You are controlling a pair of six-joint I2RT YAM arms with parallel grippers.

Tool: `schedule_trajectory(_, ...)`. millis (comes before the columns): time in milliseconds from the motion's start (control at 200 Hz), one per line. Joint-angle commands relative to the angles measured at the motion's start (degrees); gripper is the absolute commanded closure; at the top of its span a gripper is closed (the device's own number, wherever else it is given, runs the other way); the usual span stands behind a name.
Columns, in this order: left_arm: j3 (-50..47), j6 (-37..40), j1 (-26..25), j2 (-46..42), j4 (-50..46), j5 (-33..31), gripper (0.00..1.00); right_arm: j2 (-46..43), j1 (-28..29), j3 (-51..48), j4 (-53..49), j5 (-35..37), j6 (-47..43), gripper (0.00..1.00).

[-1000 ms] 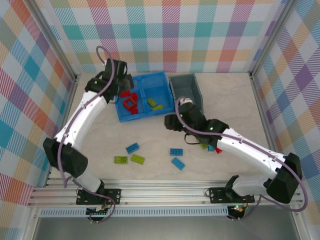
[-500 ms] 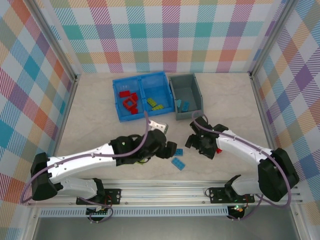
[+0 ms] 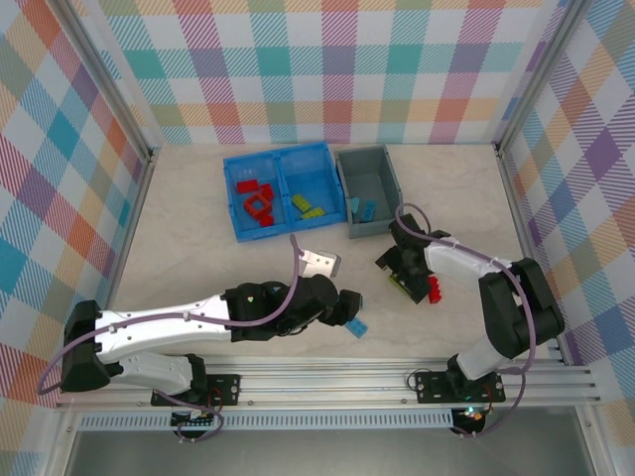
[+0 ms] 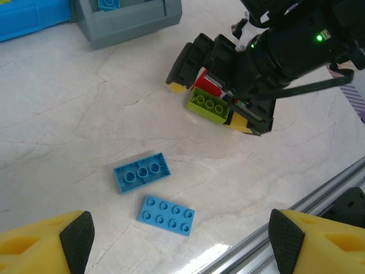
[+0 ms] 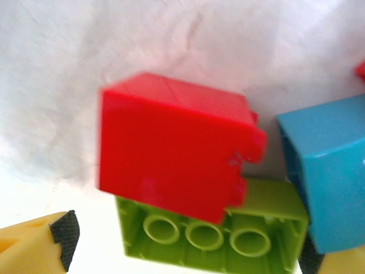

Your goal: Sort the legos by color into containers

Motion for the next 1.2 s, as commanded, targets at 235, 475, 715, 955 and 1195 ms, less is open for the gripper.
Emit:
schedule_trajectory(235,-1.45,-1.38,-0.62,-4.98,-0.81,-3.25,0.18,0.14,-0.46,-0.13,0.97,-2.49,-2.42,0.18)
schedule_trajectory(475,-2.12,-1.97,-0.67,-5.45,-1.09,-3.96,0.19,1.03,1.01,-0.51,-0.74,-1.94,-3.31,0.16)
schedule_trajectory(715,-2.32,-2.6,-0.67,-6.91,-1.7,-4.64,0.19,0.46,1.16,-0.06,-2.11,1.98,-4.2,0.3)
schedule_trajectory(955,-1.44,-2.61,-0.62,-8.83,-4.47,-7.22,0.2,-3.15,5.12,2.18,-4.13,5.48,-8.37,0.39)
schedule_trajectory(1195,2.05,-7.52,-0.65,-15.63,-14.93,-19.64,0.2,-5.1,18.85,16.9,-9.09,10.99,-15.54,0.39)
